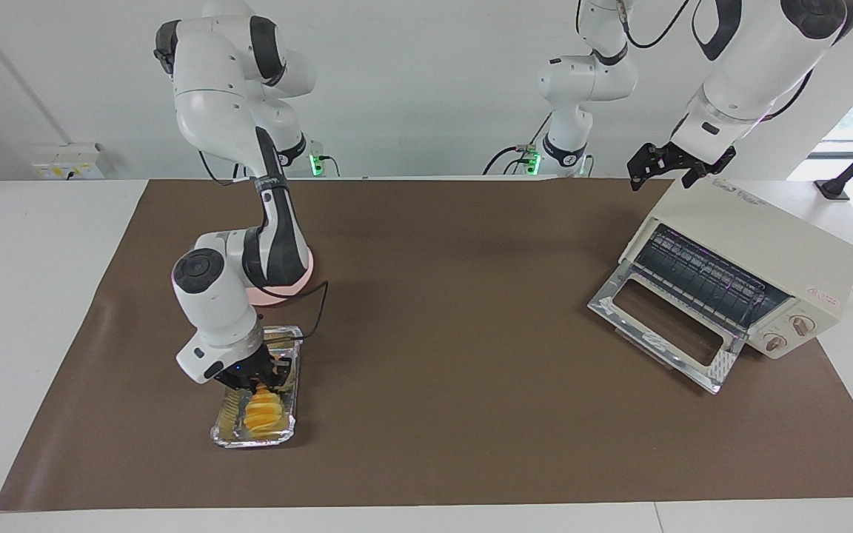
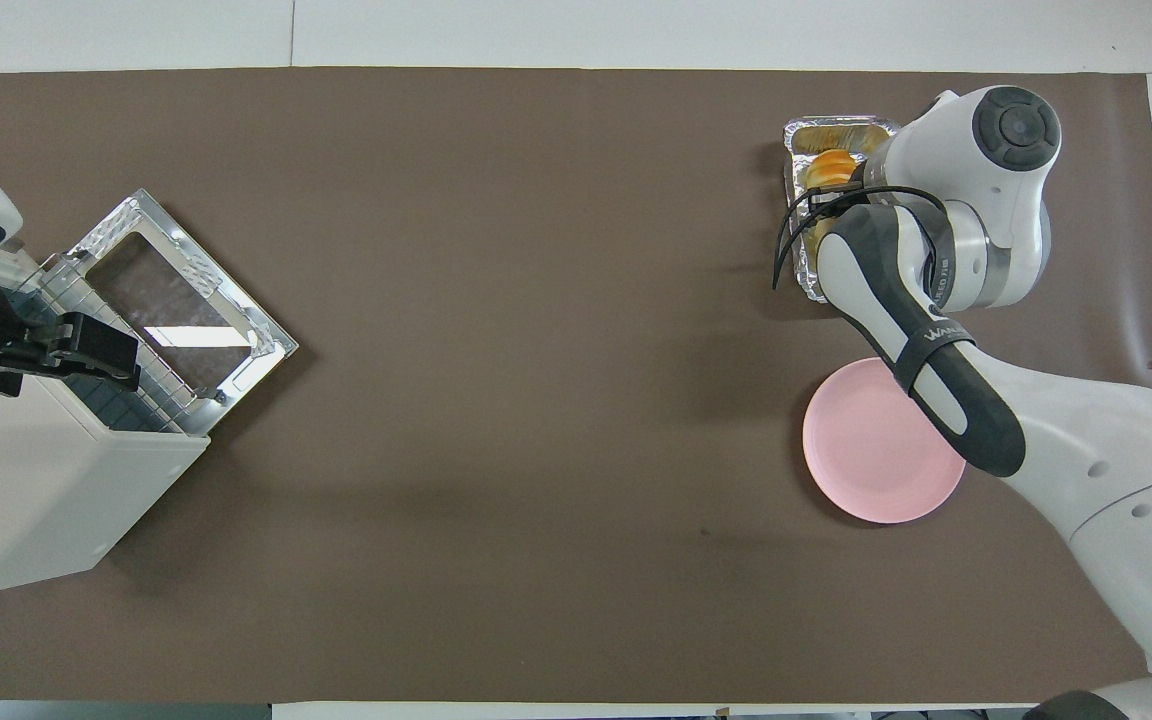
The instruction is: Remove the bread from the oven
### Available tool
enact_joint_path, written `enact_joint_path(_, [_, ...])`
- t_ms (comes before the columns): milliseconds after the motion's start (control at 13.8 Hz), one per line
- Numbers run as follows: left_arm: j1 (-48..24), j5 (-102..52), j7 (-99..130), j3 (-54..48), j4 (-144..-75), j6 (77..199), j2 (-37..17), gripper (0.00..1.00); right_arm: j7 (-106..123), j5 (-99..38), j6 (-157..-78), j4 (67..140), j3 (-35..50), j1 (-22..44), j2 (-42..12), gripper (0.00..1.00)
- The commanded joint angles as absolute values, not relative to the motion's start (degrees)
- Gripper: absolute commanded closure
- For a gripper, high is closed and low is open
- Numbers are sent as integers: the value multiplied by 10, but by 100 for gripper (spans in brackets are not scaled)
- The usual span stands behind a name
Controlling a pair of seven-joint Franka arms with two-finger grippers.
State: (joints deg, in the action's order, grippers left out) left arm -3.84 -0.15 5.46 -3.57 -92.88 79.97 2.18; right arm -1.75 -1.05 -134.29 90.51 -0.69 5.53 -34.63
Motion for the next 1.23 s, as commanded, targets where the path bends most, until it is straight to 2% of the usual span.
enact_joint_path(0, [-32,-11,48,-37,-942,808,35,0,-8,-13,-1334,906,-3,50,-341,100])
enact_joint_path(653, [-32,-11,48,-37,-942,808,36,0,-9,-13,-1223,866,-4,54,-316,100])
enact_joint_path(944, [-33,-11,48,-37,-942,808,35,0,-14,-12,-1137,880,-4,56,-252,100])
enact_joint_path(1161, [-33,-11,48,-37,-942,808,35,0,-22,-12,-1096,937,-3,60,-179,100])
